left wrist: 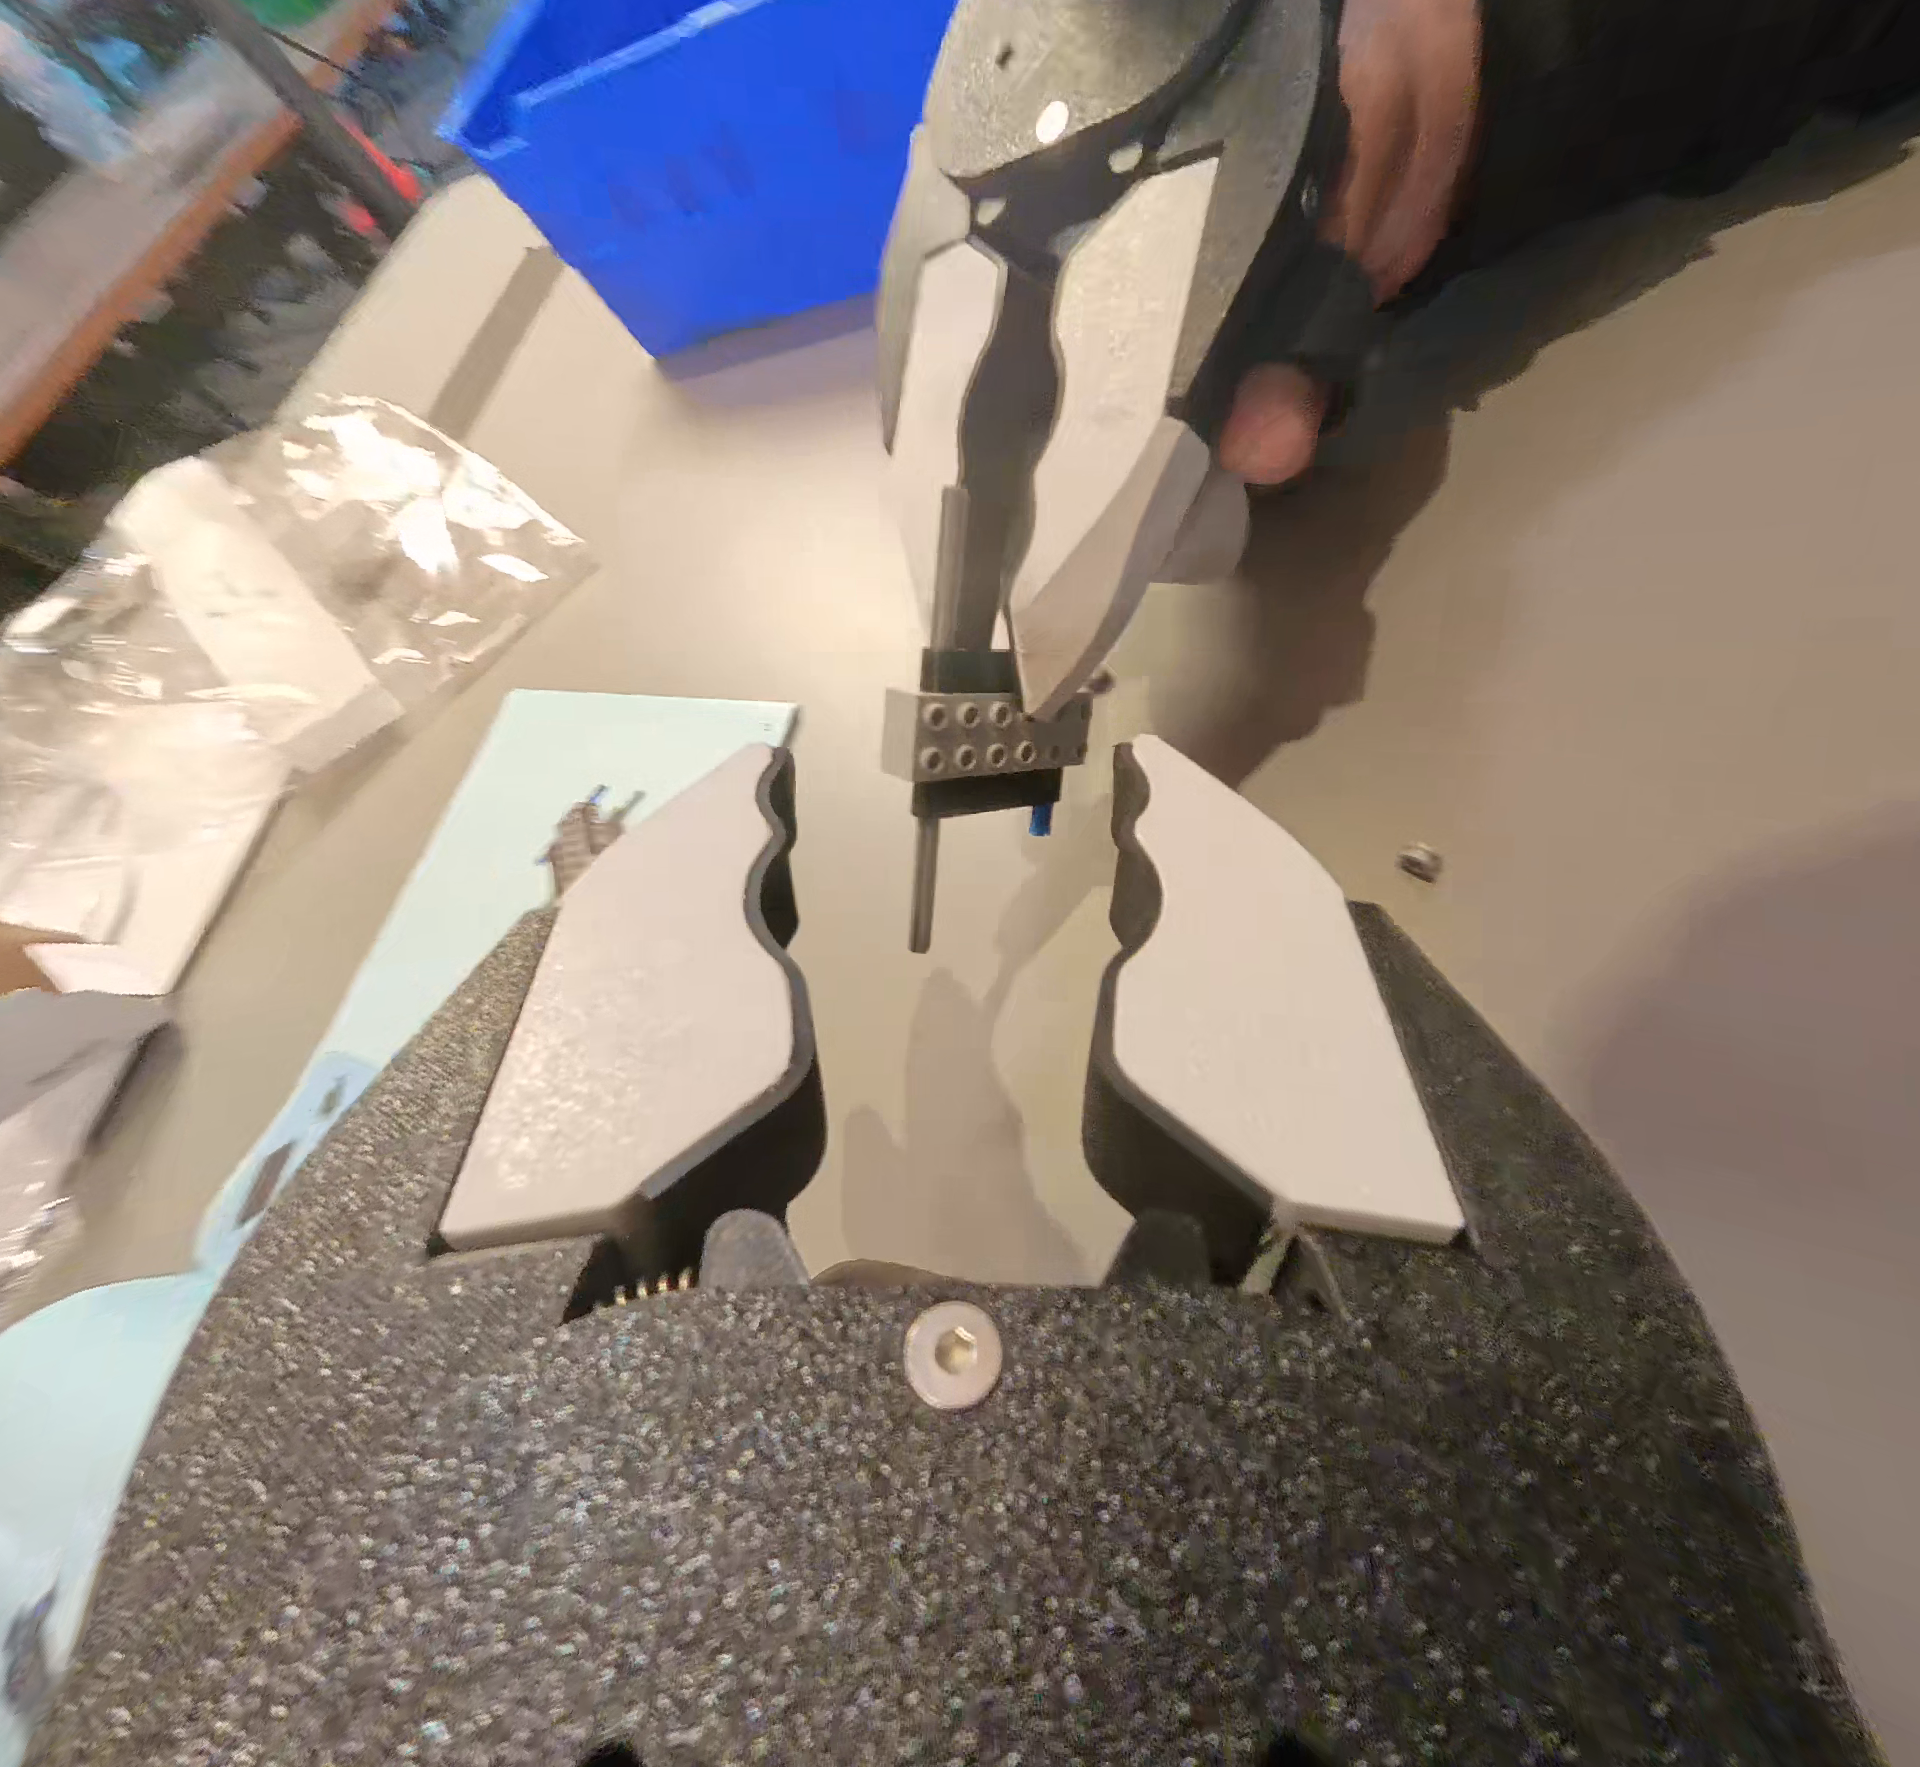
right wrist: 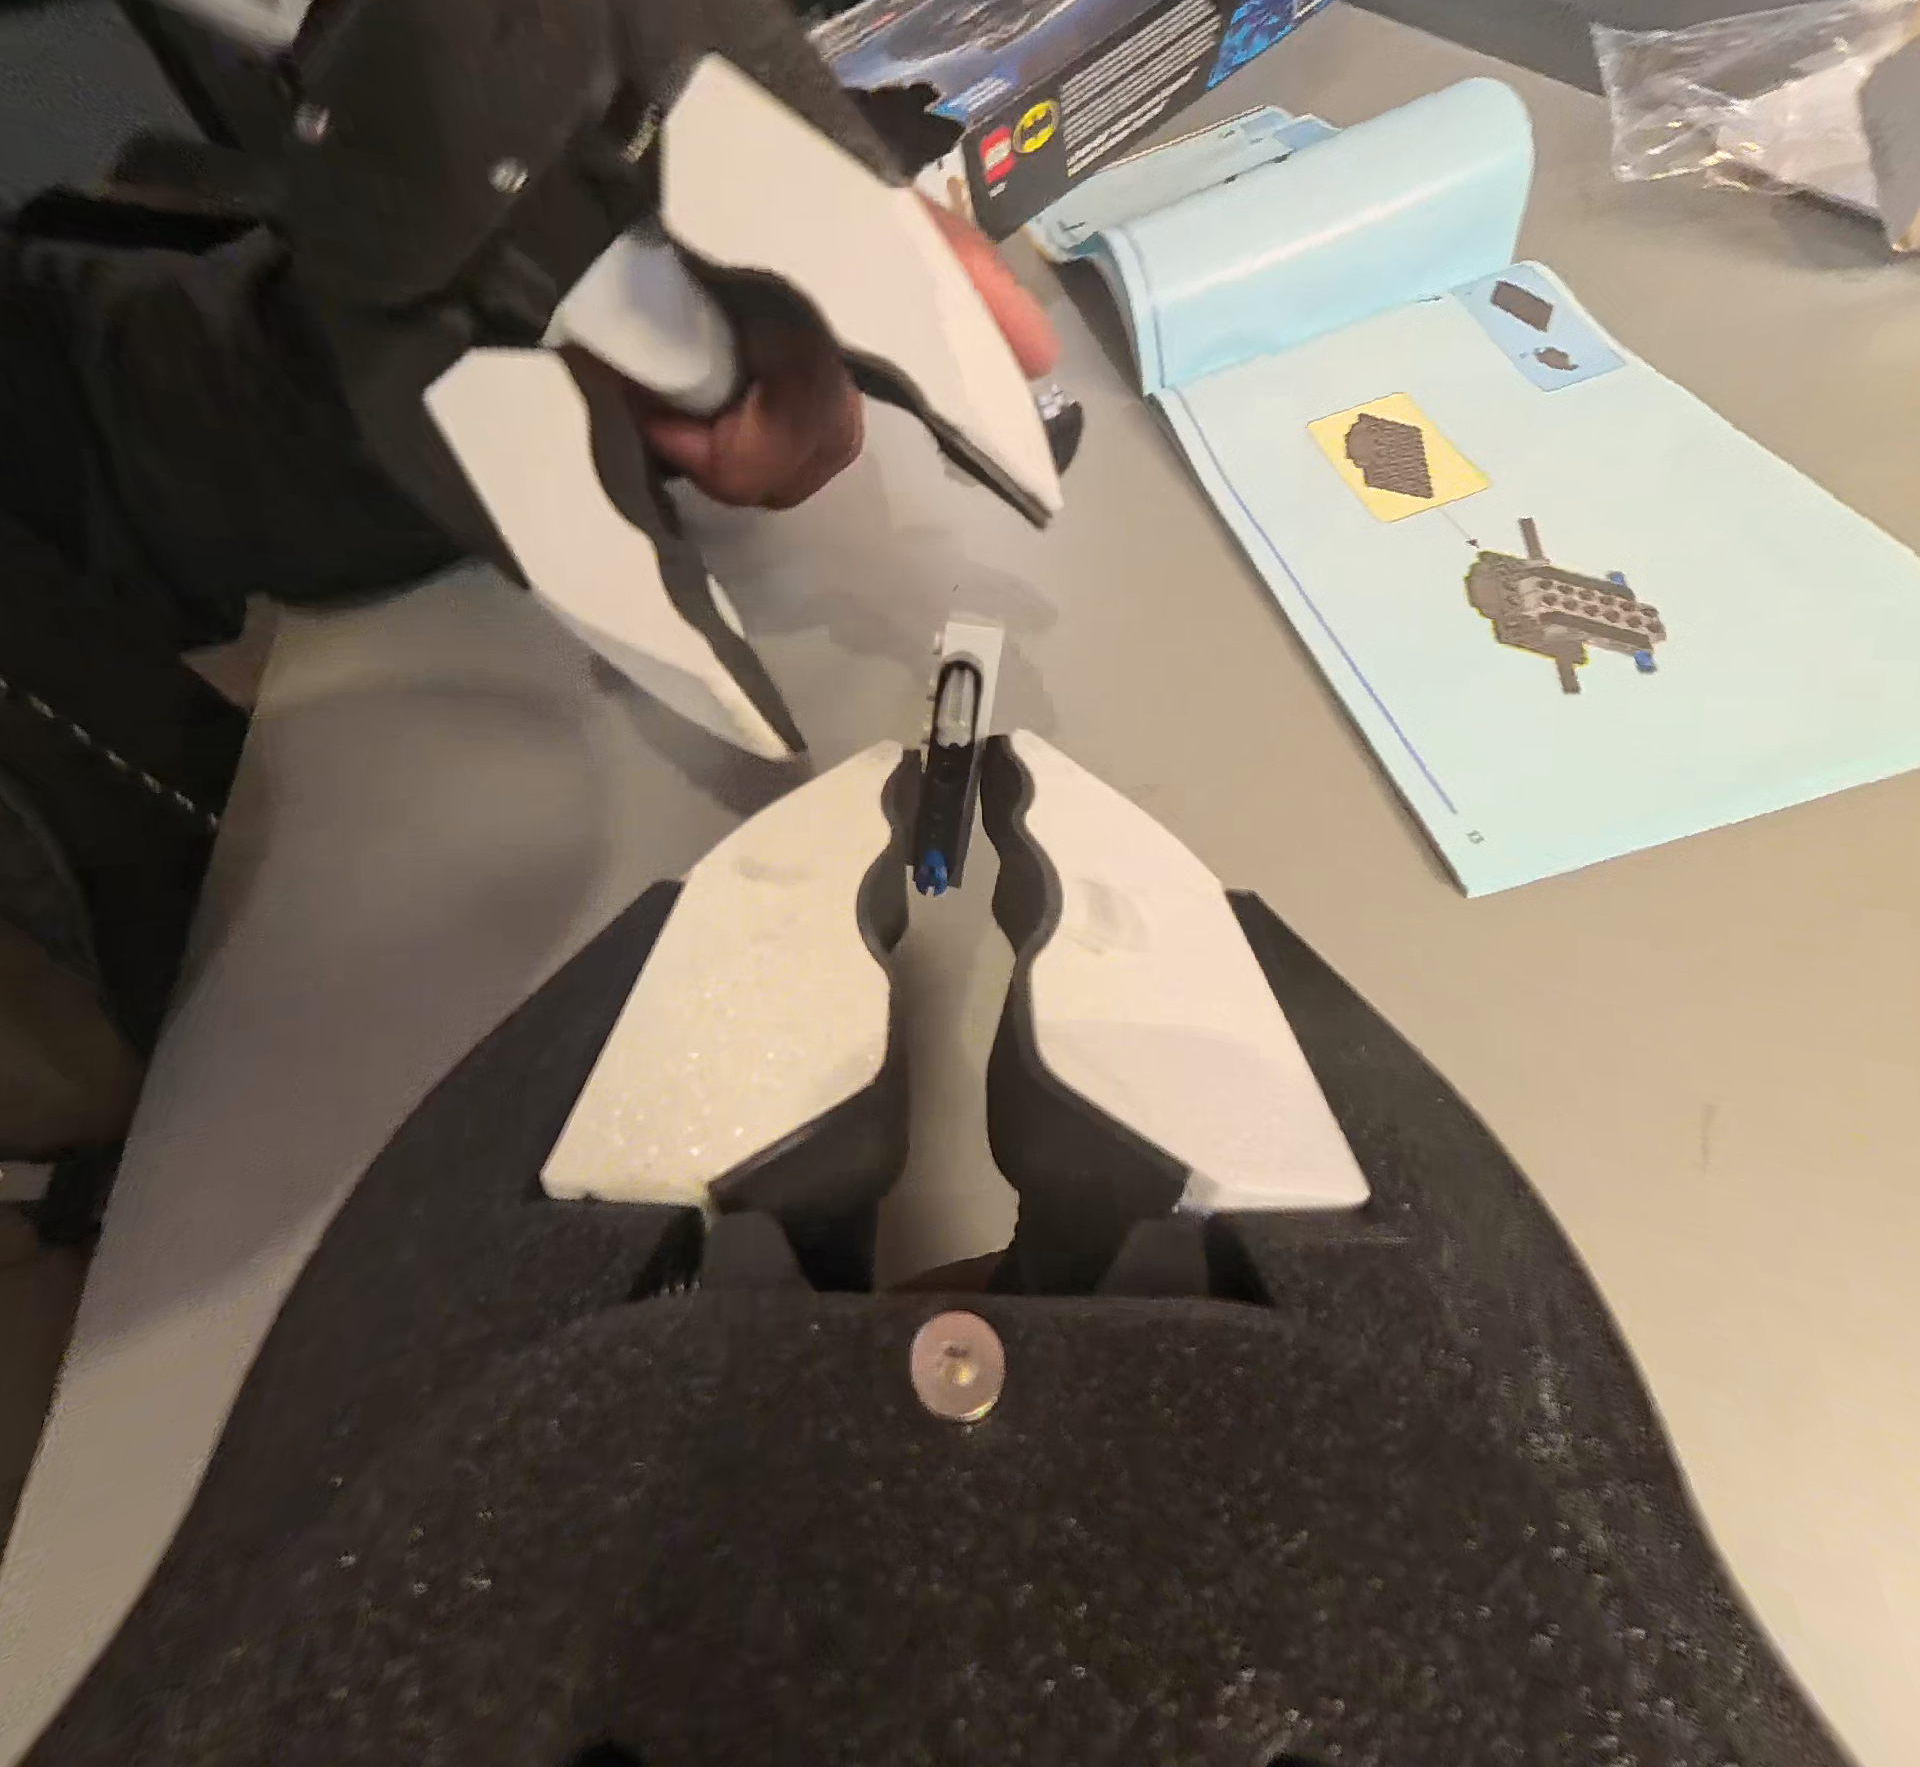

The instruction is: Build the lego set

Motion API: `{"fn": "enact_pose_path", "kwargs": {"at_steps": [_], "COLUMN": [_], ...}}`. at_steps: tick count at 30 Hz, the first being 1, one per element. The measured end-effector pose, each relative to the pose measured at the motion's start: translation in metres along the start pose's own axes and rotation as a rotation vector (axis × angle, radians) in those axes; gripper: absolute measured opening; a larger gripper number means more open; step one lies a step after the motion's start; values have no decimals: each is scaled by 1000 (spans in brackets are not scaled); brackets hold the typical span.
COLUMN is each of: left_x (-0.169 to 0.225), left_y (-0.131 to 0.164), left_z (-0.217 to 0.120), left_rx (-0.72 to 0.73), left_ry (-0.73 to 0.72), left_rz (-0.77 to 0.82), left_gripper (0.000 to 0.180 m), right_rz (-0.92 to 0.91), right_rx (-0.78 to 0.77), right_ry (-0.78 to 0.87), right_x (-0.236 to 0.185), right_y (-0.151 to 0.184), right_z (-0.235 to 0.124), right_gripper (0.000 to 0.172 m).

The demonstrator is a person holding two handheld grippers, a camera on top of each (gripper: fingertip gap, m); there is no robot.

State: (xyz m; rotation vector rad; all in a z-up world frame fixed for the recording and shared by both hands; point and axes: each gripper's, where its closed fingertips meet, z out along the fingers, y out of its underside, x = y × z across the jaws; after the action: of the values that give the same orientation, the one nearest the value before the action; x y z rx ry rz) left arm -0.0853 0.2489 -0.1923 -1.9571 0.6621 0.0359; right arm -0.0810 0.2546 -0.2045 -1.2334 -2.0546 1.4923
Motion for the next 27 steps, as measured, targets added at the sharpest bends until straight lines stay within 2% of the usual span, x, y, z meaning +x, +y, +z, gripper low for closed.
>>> {"fn": "enact_pose_path", "kwargs": {"at_steps": [4, 8, 11, 16, 21, 27], "left_x": [17, 27, 26, 18, 20, 21], "left_y": [5, 12, 10, 4, 1, -5], "left_z": [2, 6, 5, -1, 0, -2], "left_rx": [-46, -60, -33, 50, 82, 132], "left_ry": [150, 185, 181, 196, 221, 252], "left_rz": [1, 34, -8, -142, -193, -261], "left_gripper": [48, 22, 12, 12, 12, 12], "right_rz": [-132, -207, -210, -190, -193, -184], "right_rx": [-36, -52, -51, -26, -31, -25], "right_ry": [-59, -65, -16, 8, -17, -27], "right_x": [-18, -25, -17, -6, -12, -13], "right_y": [5, 8, 7, 5, 7, 6], "right_z": [4, 5, 4, -6, -4, -5], "right_gripper": [11, 11, 12, 20, 11, 10]}}
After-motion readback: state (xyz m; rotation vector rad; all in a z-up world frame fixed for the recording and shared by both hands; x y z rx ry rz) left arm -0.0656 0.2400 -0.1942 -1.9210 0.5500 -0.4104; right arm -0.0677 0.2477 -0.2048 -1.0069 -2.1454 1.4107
